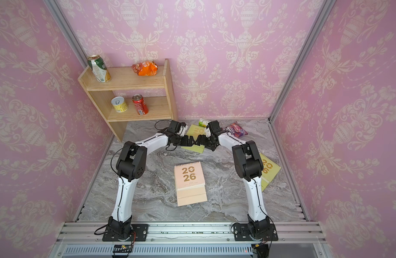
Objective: Stack the calendars
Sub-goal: Move the calendar to the center of the board.
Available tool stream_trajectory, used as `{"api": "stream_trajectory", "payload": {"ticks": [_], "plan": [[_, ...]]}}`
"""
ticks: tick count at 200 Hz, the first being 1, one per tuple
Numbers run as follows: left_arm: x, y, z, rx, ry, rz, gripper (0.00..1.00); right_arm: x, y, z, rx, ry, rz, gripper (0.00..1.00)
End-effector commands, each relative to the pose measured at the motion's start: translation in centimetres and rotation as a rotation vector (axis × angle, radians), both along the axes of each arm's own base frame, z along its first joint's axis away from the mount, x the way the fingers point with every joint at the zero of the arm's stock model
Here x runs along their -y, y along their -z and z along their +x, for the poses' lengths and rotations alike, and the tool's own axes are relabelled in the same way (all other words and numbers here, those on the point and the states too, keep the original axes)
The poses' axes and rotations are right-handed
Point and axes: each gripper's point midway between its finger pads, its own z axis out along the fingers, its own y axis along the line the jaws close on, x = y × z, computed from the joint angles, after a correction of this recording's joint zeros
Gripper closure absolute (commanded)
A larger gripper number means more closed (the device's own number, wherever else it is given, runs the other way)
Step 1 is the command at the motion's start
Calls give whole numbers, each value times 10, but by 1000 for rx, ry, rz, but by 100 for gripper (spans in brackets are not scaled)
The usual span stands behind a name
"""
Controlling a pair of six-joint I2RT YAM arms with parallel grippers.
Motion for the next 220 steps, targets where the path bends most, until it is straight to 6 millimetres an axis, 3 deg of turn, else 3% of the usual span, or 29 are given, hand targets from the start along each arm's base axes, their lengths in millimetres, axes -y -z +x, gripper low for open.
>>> {"api": "stream_trajectory", "payload": {"ticks": [1,98,146,220], "plan": [[16,12,-32,-104,29,-41,3,-5,19,-12,-56,-3,6,17],[24,-3,-69,-99,37,-84,3,-2,12,-42,-60,5,25,18],[24,-16,-88,-81,37,-104,4,2,-4,-60,-32,12,23,18],[3,-37,-65,-9,-3,-45,2,34,-17,-53,-2,59,-35,18]]}}
